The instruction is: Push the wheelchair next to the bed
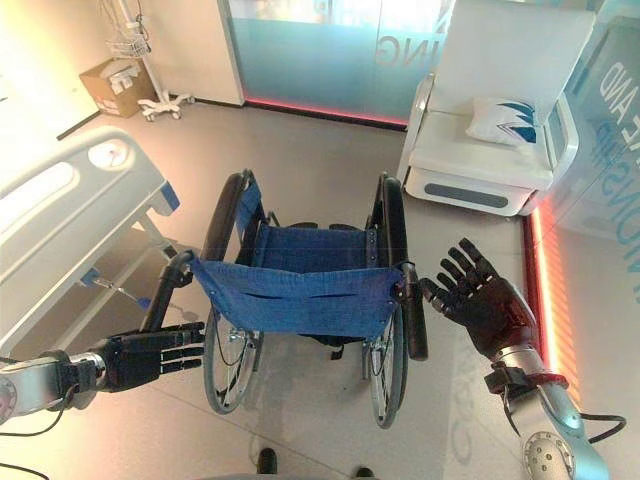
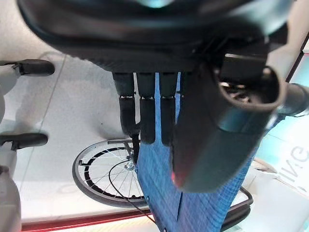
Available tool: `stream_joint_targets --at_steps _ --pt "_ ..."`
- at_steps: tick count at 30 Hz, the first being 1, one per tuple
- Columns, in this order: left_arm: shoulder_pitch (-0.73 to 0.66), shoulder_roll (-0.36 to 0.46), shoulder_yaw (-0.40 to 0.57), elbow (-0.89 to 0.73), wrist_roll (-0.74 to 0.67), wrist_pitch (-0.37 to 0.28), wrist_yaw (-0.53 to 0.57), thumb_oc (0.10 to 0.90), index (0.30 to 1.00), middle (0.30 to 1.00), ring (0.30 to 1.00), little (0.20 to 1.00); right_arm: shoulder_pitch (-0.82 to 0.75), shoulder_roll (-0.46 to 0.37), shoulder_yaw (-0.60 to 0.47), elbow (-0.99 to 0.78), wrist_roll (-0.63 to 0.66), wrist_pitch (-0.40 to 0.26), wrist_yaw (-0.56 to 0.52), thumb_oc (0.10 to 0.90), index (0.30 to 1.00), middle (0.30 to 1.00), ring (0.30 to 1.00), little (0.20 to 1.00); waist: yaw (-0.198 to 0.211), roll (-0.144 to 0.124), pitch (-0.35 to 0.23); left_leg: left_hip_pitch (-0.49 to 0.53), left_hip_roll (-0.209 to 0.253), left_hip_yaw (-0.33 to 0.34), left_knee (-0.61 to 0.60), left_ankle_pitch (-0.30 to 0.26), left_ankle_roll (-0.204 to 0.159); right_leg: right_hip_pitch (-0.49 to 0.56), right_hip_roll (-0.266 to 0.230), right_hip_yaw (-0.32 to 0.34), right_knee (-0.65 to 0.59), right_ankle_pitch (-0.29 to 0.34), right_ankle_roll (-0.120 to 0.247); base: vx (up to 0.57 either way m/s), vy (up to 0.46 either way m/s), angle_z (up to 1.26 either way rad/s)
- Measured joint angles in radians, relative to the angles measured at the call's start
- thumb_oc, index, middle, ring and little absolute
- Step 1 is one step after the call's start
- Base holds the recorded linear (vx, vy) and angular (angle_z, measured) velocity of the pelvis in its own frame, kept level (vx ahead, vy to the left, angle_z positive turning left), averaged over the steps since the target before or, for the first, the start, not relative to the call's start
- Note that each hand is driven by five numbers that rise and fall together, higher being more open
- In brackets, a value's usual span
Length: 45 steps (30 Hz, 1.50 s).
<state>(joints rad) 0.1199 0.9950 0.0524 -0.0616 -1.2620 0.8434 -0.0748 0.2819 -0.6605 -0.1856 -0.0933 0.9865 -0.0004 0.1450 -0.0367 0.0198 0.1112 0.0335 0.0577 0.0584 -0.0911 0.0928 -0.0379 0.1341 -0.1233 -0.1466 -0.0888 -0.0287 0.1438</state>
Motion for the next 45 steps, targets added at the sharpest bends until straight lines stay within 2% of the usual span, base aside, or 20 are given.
stream_joint_targets --at_steps 4,9,14,17,23,30,35,39,45 --pt "0.000 0.000 -0.004 -0.005 -0.038 -0.024 0.048 0.400 0.300 0.300 0.300 0.300 0.000 -0.052 0.003 -0.024 -0.003 0.002 -0.006 0.800 0.900 0.900 0.900 0.900 0.000 -0.001 0.003 0.000 0.001 0.000 0.000 0.000 0.000 0.000 0.000 0.001 0.000 0.000 0.000 0.00 0.000 0.00" --pt "0.000 -0.001 -0.004 -0.008 -0.050 -0.075 0.067 0.400 0.300 0.300 0.300 0.300 -0.002 -0.076 0.003 -0.081 -0.004 0.023 -0.002 0.800 0.900 0.900 0.900 0.900 0.001 -0.005 0.010 0.000 0.002 0.000 0.000 0.000 0.000 0.000 0.001 0.002 0.000 0.000 0.000 0.03 -0.004 0.00" --pt "0.000 -0.001 0.005 -0.012 -0.081 -0.135 0.081 0.400 0.300 0.300 0.300 0.300 0.002 -0.107 0.004 -0.109 -0.059 0.122 0.013 0.800 0.900 0.900 0.900 0.900 0.002 -0.012 0.022 0.002 0.001 0.001 0.000 0.000 0.000 0.000 0.001 0.001 0.000 0.000 0.000 0.00 0.000 0.00" --pt "0.002 -0.001 0.018 -0.017 -0.090 -0.136 0.087 0.400 0.300 0.300 0.300 0.300 0.007 -0.154 0.003 -0.109 -0.074 0.137 0.011 0.800 0.900 0.900 0.900 0.900 0.003 -0.014 0.023 0.002 0.000 0.001 0.000 0.000 0.000 -0.001 0.000 0.001 0.000 0.000 0.000 0.00 0.000 0.00" --pt "0.002 -0.001 0.044 -0.018 -0.091 -0.143 0.087 0.400 0.300 0.300 0.300 0.300 -0.011 -0.158 0.000 -0.137 -0.073 0.150 -0.019 0.800 0.900 0.900 0.900 0.900 0.001 -0.015 0.024 0.003 0.001 0.001 0.000 0.000 0.000 -0.001 0.001 0.002 0.000 0.000 0.000 0.00 0.000 0.00" --pt "0.002 -0.001 0.044 -0.032 -0.092 -0.143 0.106 0.400 0.300 0.300 0.300 0.300 -0.010 -0.158 0.000 -0.177 -0.155 0.240 -0.124 0.800 0.900 0.900 0.900 0.900 0.002 -0.015 0.024 0.004 0.001 0.001 0.000 0.000 0.000 0.000 0.001 0.002 0.000 0.000 0.000 0.00 0.000 0.00" --pt "0.002 -0.002 0.044 -0.038 -0.107 -0.144 0.133 0.400 0.300 0.300 0.300 0.300 -0.023 -0.158 0.000 -0.188 -0.154 0.305 -0.170 0.800 0.900 0.900 0.900 0.900 0.001 -0.016 0.025 0.005 0.001 0.001 0.000 0.000 0.000 0.001 0.002 0.002 0.000 0.001 0.000 0.00 0.000 0.00" --pt "-0.005 -0.003 0.024 -0.041 -0.115 -0.173 0.163 0.400 0.300 0.300 0.300 0.300 -0.056 -0.155 0.009 -0.189 -0.144 0.374 -0.213 0.800 0.900 0.900 0.900 0.900 0.002 -0.018 0.025 0.014 0.001 0.001 0.000 0.000 0.000 0.009 0.003 0.002 0.000 0.001 0.000 0.00 0.000 0.00" --pt "-0.044 -0.002 -0.032 -0.038 -0.118 -0.196 0.206 0.400 0.300 0.300 0.300 0.300 -0.114 -0.158 0.083 -0.169 -0.113 0.413 -0.285 0.800 0.900 0.900 0.900 0.900 0.007 -0.019 0.025 0.021 0.002 0.000 0.000 0.000 0.000 0.015 0.002 0.000 -0.001 0.003 0.000 0.00 0.000 0.00"
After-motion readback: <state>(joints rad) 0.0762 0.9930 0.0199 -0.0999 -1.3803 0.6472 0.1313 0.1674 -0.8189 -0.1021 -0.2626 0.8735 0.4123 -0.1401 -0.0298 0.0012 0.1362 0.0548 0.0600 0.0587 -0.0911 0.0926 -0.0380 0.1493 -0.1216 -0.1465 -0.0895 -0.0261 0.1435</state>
